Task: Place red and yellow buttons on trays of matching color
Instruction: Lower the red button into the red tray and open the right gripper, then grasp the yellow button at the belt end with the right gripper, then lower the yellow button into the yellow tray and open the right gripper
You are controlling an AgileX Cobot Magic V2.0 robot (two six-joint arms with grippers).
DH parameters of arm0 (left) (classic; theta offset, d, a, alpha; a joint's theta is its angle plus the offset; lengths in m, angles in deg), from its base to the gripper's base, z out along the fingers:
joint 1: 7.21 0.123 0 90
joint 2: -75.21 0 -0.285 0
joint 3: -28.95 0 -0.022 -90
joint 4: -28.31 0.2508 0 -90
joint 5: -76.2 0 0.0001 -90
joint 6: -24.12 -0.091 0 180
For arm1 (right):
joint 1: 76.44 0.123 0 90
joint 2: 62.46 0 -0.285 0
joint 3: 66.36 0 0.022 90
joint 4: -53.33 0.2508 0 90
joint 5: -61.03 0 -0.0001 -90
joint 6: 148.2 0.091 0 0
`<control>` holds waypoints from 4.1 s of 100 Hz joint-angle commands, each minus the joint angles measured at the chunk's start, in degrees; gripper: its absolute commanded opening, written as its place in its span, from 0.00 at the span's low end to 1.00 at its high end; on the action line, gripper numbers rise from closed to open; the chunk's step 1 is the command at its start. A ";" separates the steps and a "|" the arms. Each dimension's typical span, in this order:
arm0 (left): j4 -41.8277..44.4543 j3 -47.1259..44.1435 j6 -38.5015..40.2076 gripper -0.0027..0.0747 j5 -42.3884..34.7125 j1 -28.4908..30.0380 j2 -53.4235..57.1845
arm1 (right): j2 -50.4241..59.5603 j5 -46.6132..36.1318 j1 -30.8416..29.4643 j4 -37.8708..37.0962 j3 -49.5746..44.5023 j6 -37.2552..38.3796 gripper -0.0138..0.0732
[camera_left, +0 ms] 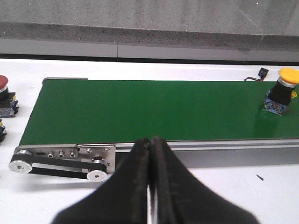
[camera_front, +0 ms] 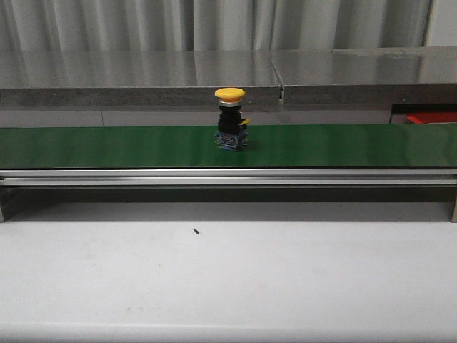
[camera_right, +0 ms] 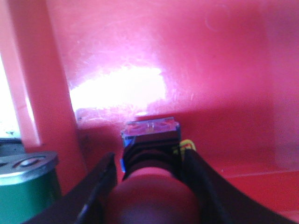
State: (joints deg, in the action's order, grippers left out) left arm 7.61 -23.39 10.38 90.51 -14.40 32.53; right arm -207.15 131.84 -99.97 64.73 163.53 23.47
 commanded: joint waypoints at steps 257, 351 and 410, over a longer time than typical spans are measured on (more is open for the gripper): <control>-0.80 1.65 -0.01 0.01 -4.38 -0.01 0.19 | 31.06 -20.38 27.97 9.25 -34.53 -19.32 0.90; -0.80 1.65 -0.01 0.01 -4.38 -0.01 0.19 | 39.01 -5.70 3.45 2.24 -31.49 -7.57 0.31; -0.80 1.65 -0.01 0.01 -4.38 -0.01 0.19 | 34.20 -24.69 -6.60 9.76 -48.55 -9.18 0.31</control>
State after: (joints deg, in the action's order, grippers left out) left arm 7.61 -23.39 10.38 90.46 -14.40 32.53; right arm -174.77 109.72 -106.78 72.64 113.67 15.46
